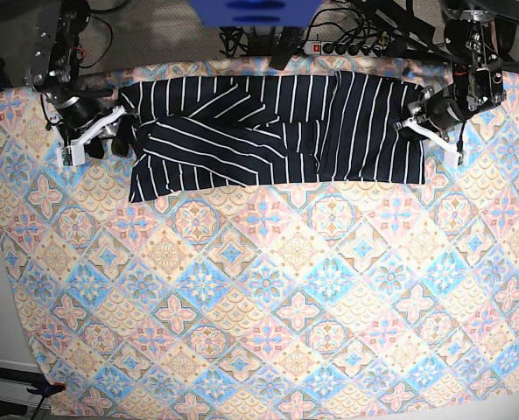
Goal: Fold the T-shirt properly
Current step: 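Regrasp the strip ends with both grippers and pull them inward, then lift the strip with both grippers and fold it in half toward the middle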
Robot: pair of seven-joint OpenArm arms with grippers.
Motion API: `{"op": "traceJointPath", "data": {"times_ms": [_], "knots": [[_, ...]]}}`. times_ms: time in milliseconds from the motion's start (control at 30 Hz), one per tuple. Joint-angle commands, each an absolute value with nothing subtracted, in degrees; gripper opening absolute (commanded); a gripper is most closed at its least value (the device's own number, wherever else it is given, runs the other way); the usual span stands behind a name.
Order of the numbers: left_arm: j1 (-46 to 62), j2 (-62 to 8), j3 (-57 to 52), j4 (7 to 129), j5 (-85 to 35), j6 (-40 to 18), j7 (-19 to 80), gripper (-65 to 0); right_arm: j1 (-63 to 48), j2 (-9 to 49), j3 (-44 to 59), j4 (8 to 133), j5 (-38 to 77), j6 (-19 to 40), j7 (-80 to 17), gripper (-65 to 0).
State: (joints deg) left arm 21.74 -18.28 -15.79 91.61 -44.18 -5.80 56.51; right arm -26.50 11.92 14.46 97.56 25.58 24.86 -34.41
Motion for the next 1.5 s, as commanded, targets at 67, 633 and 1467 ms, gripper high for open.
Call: {"op": "traceJointPath", "data": {"times_ms": [67,633,1467], "knots": [[21.67,-18.77,-16.22,92.53,-44.79,-5.85,56.04,-65.0,-25.8,12.7,12.09,98.77,26.24,25.1,-35.38,-27.0],[21.67,-18.68,-16.04,92.44,-44.79,-5.93,56.04,-65.0,-17.19,14.73,7.87,87.78,34.68,25.1,-40.48,-22.2],[21.32,-18.51,-16.04,92.35,-44.79,-5.93,56.04,-65.0,-17.19,14.99,-3.03,80.75,43.3,25.1,-41.1,-37.4]]}}
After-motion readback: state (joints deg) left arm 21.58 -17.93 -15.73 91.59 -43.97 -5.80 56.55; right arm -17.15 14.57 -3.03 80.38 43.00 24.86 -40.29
